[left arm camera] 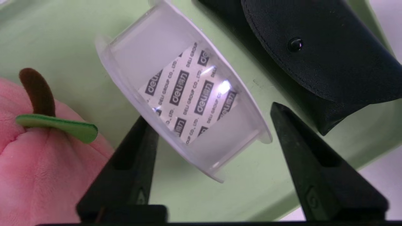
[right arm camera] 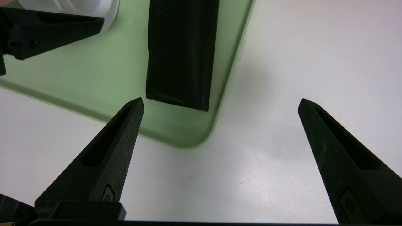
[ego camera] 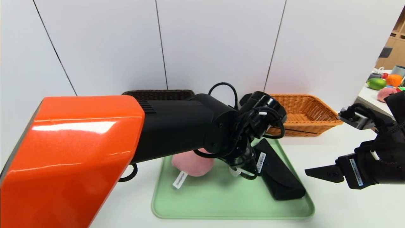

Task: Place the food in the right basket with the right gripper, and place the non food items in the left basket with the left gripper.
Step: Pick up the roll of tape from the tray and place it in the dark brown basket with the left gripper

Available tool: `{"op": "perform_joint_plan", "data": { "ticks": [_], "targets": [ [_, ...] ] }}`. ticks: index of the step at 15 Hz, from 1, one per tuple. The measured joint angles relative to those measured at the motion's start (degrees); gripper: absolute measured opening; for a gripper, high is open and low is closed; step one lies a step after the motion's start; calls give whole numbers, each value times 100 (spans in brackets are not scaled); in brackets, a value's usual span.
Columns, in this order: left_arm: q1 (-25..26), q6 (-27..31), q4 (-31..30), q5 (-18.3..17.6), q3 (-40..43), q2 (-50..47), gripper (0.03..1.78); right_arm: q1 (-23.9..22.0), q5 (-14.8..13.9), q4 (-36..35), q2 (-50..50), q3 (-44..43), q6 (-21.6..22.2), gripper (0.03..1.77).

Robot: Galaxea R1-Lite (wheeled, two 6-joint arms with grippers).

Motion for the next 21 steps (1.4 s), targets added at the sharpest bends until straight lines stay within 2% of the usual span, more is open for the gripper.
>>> {"op": "perform_joint_plan", "data": {
  "ticks": [3, 5, 15, 21],
  "targets": [
    [2, 4, -27, 4, 0, 16, 82, 2, 2, 0, -1, 0, -6, 170],
    [2, 9, -33, 1, 0, 16, 50, 0, 7, 0, -4, 0, -6, 170],
    [62, 55, -30, 1, 2, -474, 50, 2, 7, -9, -32, 69, -9, 170],
    [774, 96, -260, -27, -2, -1153, 50, 2, 18, -33, -23, 37, -23, 170]
  ]
}}
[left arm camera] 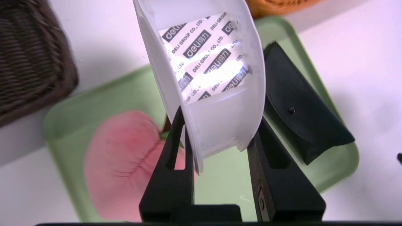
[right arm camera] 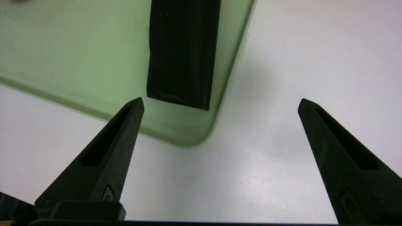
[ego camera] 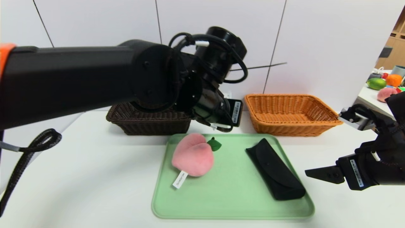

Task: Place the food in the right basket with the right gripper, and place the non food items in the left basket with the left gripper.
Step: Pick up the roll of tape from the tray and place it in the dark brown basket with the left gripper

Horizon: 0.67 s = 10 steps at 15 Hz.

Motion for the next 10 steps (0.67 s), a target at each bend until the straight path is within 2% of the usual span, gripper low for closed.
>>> {"op": "perform_joint_plan", "data": {
  "ticks": [4, 10],
  "targets": [
    [829, 138, 26, -22, 0, -352, 50, 6, 4, -389, 28, 33, -2, 170],
    [2155, 369, 138, -26, 2, -523, 50, 26, 2, -393, 44, 41, -2, 170]
  ]
}}
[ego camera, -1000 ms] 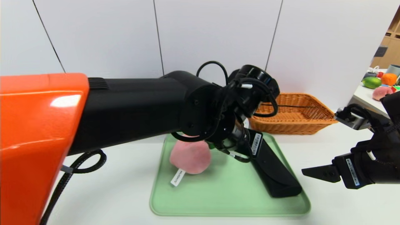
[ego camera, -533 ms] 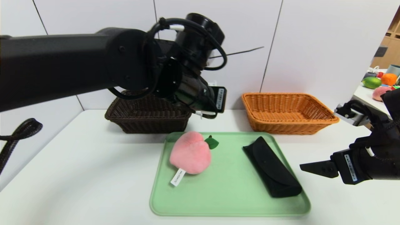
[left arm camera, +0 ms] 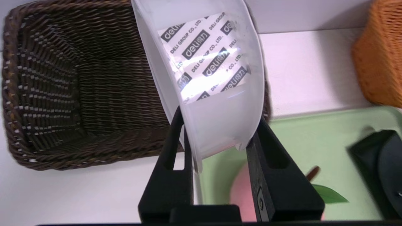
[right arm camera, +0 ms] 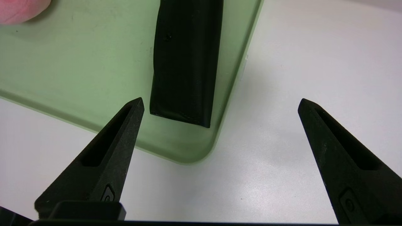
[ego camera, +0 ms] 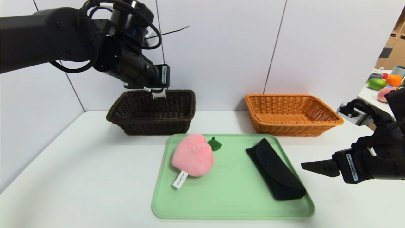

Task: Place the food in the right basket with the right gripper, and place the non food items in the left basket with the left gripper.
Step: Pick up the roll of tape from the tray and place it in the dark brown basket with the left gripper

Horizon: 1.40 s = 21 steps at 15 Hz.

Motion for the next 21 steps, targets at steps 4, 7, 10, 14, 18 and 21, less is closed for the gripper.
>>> {"op": "perform_joint_plan", "data": {
  "ticks": [4, 7, 10, 14, 18, 21],
  "targets": [
    [455, 12, -121, 6, 2, 361, 50, 68, 11, -10, 12, 33, -13, 170],
    [577, 323, -495, -38, 2, 612, 50, 83, 4, -7, 6, 29, -16, 170],
    [588, 592, -619, -178, 2, 722, 50, 88, 0, -2, -13, 43, -13, 170],
    [599, 601, -652, -189, 2, 855, 50, 88, -27, 17, -40, 44, -9, 170],
    [636, 588, -630, -328, 0, 1028, 66, 88, -27, 4, -41, 44, -13, 170],
    [639, 549, -653, -357, 0, 1158, 101, 88, -29, 15, -44, 44, -9, 170]
  ]
}}
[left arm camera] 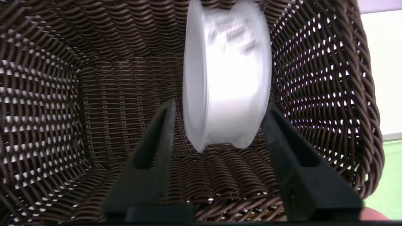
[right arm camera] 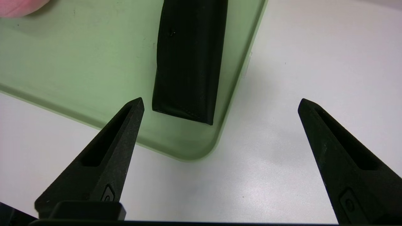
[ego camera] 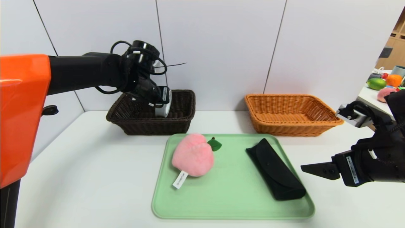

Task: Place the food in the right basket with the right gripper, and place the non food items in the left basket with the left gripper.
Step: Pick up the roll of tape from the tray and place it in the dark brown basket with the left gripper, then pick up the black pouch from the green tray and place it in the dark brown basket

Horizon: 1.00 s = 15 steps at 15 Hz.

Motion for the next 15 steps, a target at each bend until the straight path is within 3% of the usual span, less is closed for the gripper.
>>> {"op": "perform_joint_plan", "data": {
  "ticks": [4, 8, 15],
  "targets": [
    [1, -10, -10, -6, 0, -28, 129, 0, -12, 17, -13, 2, 6, 170],
    [-176, 15, 15, -1, 0, -549, 145, -9, -15, -9, -44, 63, 26, 170],
    [-1769, -346, 566, 38, 77, -1230, 160, -79, -37, 0, -118, 22, 41, 170]
  ]
}}
